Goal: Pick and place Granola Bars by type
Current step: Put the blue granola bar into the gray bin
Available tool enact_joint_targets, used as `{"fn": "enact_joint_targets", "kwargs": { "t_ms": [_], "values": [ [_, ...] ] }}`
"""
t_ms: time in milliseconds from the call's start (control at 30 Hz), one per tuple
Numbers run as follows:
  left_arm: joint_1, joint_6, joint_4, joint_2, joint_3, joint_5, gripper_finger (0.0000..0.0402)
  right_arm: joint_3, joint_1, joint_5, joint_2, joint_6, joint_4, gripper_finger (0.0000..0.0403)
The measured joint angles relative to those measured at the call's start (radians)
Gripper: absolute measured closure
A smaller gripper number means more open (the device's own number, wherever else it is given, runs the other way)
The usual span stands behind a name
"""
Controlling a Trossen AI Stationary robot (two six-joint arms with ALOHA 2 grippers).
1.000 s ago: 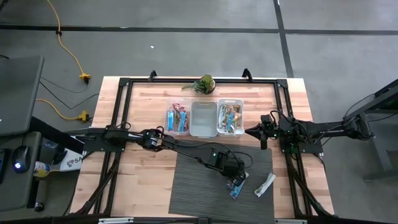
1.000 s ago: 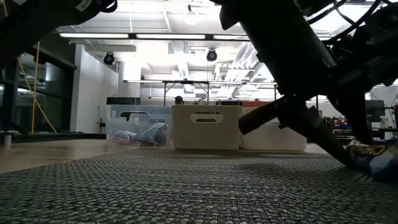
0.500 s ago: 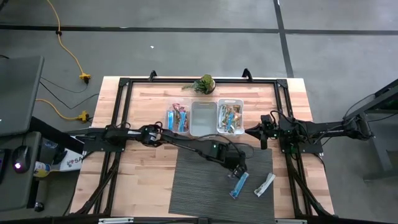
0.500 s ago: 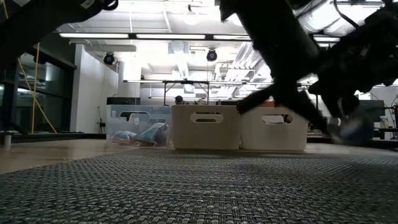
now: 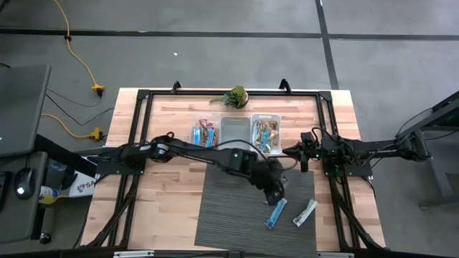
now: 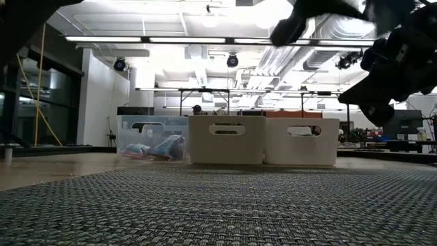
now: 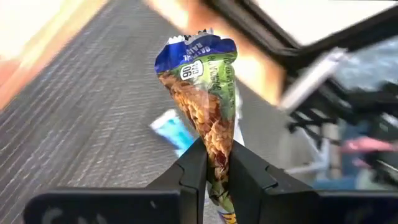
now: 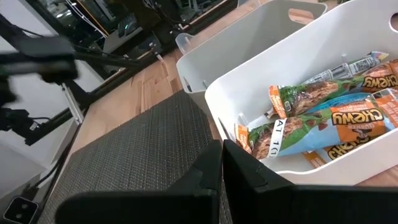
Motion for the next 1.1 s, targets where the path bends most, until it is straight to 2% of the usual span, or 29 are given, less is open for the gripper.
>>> {"fn": "enact_joint_targets", "kwargs": {
  "t_ms": [267,500,733,933,1100],
  "values": [
    [0.0,0.186,0.134,-0.065,0.0,0.199,0.0352,0.0,0.0,0.0,0.001,0.0,0.0,0.0402],
    [0.017,0.218,0.197,-0.094,-0.001,0.239,0.0351,0.0,0.0,0.0,0.0,0.0,0.0,0.0402],
    [0.083,0.229,0.204,-0.164,0.001,0.222,0.0351,0.0,0.0,0.0,0.0,0.0,0.001,0.0402],
    [0.179,0.235,0.144,-0.251,0.0,0.134,0.0351,0.0,0.0,0.0,0.0,0.0,-0.001,0.0402],
    [0.278,0.146,0.013,-0.339,0.001,0.038,0.0351,0.0,0.0,0.0,0.0,0.0,0.0,0.0402]
  ]
}}
